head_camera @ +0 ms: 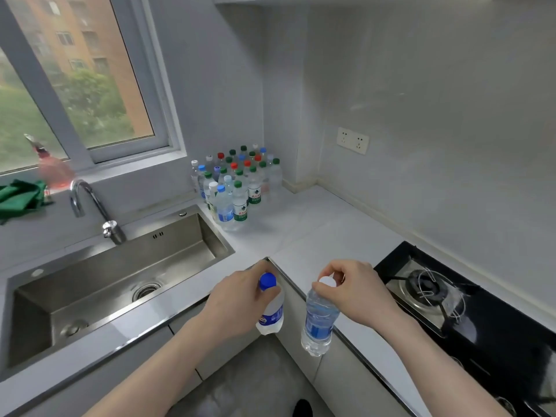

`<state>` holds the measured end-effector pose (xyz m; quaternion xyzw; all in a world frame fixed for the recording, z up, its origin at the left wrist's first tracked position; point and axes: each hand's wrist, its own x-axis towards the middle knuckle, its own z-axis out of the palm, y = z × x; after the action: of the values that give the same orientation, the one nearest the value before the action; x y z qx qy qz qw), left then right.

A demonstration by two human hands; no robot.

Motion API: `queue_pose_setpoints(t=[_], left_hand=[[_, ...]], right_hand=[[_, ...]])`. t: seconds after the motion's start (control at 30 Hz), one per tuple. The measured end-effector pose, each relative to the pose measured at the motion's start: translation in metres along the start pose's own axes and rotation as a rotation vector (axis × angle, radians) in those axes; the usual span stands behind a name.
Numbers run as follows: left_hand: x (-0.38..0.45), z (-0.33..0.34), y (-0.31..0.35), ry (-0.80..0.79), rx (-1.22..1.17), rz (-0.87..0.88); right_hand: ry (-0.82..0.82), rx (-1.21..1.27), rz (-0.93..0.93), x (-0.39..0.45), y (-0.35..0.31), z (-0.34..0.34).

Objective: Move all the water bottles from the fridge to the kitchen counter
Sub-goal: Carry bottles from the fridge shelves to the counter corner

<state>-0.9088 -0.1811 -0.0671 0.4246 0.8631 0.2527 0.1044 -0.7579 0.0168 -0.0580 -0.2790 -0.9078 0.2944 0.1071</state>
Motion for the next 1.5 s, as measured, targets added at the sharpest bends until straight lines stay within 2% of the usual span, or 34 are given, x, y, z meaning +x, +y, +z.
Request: queue_pose_setpoints(t=[0.23, 0.43, 0.83, 1.17, 1.5], left_hand=[[0.102, 0.0, -0.012, -0.011, 0.091, -0.072], [0.192, 0.003, -0.019, -0.01, 0.206, -0.068], [0.318, 0.0, -0.061, -0.033, 0.331, -0.059], [0.439, -0.002, -0.126, -0.121, 0.442, 0.012], [0.534, 0.001, -0.199, -0.162, 0.573, 0.088]], right_hand=[[-0.04, 0.029, -0.029, 0.111, 0.014, 0.001], [-0.056, 0.056, -0.057, 0.209, 0.031, -0.012], [-0.068, 0.108, -0.039, 0.332, 0.045, -0.012], [-0.082, 0.085, 0.096, 0.426, 0.05, 0.021], [-0.13, 0.052, 0.155, 0.519, 0.037, 0.068]])
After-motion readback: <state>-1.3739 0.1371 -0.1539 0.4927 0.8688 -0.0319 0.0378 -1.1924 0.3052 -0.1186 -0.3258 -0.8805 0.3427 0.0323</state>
